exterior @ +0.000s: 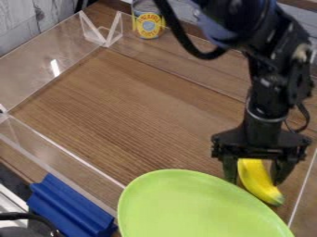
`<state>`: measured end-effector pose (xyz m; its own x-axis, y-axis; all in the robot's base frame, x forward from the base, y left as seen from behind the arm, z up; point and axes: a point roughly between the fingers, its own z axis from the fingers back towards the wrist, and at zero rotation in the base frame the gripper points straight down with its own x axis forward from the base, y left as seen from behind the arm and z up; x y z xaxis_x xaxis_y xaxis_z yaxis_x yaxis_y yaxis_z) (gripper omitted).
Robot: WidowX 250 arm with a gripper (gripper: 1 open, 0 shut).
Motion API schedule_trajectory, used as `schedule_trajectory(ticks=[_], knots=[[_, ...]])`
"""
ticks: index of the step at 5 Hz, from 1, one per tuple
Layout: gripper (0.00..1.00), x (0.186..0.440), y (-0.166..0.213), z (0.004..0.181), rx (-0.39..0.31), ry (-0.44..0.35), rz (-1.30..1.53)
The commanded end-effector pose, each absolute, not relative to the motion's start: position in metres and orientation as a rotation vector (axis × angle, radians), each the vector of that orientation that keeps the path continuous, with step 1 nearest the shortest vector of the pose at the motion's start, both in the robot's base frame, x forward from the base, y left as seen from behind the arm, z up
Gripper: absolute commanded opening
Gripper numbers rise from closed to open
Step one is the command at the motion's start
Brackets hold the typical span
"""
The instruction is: Put the banana in the green plate
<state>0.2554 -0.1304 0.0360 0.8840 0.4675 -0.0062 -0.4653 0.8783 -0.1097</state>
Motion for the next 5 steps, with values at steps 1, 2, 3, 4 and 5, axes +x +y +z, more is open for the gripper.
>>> schedule_trajectory(ticks=[1, 2, 3, 4, 5], knots=[[1.0, 0.2592, -0.1342, 0.0418, -0.114, -0.044, 0.463], [1.0, 0.2611, -0.1364, 0.0441, -0.106, -0.041, 0.44], [1.0, 0.2632, -0.1383, 0.0467, -0.099, -0.039, 0.418], [1.0, 0.2633, -0.1407, 0.0479, -0.097, -0.033, 0.403], [1.0, 0.2627, -0.1426, 0.0483, -0.097, -0.029, 0.388]])
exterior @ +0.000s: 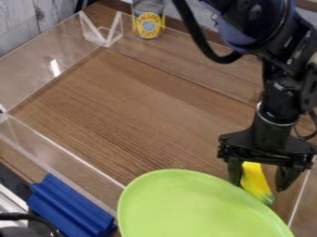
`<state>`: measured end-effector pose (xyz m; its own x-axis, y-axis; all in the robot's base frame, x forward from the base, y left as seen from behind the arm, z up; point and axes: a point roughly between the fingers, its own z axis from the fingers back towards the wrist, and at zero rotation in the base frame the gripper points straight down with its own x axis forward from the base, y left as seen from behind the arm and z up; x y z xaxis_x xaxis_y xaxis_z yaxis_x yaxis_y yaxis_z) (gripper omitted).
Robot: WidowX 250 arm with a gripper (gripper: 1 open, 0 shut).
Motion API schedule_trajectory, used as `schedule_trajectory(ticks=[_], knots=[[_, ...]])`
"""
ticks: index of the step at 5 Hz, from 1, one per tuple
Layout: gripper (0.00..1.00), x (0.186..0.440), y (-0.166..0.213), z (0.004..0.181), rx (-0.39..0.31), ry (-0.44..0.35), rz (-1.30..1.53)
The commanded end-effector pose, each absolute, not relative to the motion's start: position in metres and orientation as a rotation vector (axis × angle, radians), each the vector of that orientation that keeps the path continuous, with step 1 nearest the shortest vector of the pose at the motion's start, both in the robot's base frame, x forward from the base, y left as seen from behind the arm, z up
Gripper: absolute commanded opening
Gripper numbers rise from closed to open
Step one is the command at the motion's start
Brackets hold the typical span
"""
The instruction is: Put the banana in the green plate
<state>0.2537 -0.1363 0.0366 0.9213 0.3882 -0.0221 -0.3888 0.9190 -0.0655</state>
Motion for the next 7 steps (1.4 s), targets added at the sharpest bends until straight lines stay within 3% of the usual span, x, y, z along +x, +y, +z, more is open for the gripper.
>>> schedule_trajectory(ticks=[1, 5, 7], knots=[[1.0, 0.2614, -0.1442, 0.0494, -0.097, -0.026, 0.374], [1.0, 0.257, -0.1479, 0.0553, -0.104, -0.021, 0.328], [1.0, 0.2614, -0.1503, 0.0462, -0.104, -0.022, 0.33]])
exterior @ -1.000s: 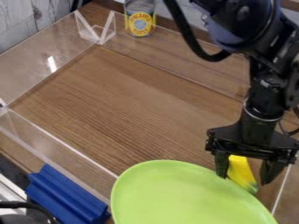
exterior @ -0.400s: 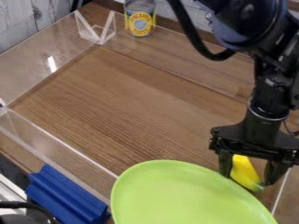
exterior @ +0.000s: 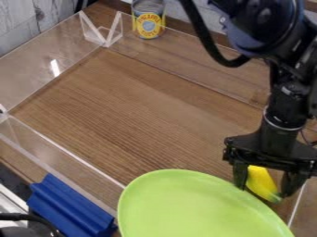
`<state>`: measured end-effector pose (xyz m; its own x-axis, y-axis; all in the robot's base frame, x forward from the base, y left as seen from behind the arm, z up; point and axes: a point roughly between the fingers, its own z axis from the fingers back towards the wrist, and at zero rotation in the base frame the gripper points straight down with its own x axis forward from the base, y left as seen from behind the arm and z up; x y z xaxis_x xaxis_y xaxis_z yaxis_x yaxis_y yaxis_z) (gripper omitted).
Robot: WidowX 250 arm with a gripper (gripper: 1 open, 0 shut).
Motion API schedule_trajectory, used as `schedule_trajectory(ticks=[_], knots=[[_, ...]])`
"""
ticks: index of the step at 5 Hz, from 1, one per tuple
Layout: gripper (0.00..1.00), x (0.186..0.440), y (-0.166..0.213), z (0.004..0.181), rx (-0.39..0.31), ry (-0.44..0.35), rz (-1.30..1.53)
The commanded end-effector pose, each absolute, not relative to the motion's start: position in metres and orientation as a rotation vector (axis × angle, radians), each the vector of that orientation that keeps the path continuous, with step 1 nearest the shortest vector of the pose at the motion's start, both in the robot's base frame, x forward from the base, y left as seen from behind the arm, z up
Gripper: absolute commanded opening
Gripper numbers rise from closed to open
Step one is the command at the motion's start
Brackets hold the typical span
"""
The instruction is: Put the banana in the green plate
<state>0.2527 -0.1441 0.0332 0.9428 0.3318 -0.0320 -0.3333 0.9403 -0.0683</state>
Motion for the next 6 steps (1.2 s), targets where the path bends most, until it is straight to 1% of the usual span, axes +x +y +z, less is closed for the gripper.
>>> schedule_trajectory(ticks=[1, 4, 5, 6], knots=[[0.0, 0.263, -0.151, 0.044, -0.101, -0.022, 0.33], [0.0, 0.258, -0.151, 0.071, -0.078, -0.005, 0.28], [0.0, 0.256, -0.149, 0.086, -0.074, -0.006, 0.272], [0.0, 0.248, -0.146, 0.101, -0.073, -0.006, 0.221]])
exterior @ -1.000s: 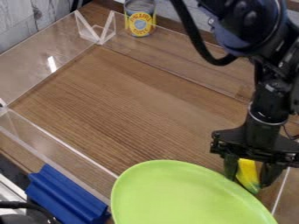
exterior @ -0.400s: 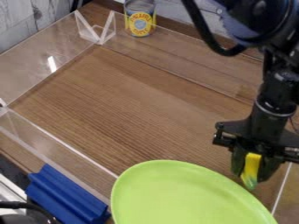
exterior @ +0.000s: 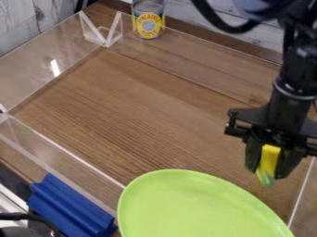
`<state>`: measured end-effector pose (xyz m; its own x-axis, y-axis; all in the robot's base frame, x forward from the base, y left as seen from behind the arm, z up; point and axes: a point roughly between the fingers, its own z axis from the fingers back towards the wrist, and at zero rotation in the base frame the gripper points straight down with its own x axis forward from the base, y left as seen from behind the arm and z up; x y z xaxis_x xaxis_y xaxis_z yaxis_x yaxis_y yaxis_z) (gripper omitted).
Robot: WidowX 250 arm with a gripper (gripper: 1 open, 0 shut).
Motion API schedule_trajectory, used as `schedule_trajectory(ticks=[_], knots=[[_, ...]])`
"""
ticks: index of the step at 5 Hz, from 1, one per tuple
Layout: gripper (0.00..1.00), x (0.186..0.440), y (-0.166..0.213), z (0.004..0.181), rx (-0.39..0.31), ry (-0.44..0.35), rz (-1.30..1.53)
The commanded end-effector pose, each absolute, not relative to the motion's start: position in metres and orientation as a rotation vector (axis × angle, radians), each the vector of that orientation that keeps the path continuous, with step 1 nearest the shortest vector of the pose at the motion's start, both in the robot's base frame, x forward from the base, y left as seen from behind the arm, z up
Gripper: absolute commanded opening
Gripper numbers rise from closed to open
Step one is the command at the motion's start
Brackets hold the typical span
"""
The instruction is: Put the banana in the green plate
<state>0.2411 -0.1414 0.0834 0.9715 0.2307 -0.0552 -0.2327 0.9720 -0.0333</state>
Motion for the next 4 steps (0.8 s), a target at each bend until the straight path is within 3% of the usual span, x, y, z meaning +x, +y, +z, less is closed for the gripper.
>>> schedule_trajectory(ticks=[1, 4], knots=[[0.0, 0.242, -0.1461, 0.0972, -0.074, -0.01, 0.196], [0.0, 0.2445, -0.1407, 0.0918, -0.076, -0.018, 0.181]])
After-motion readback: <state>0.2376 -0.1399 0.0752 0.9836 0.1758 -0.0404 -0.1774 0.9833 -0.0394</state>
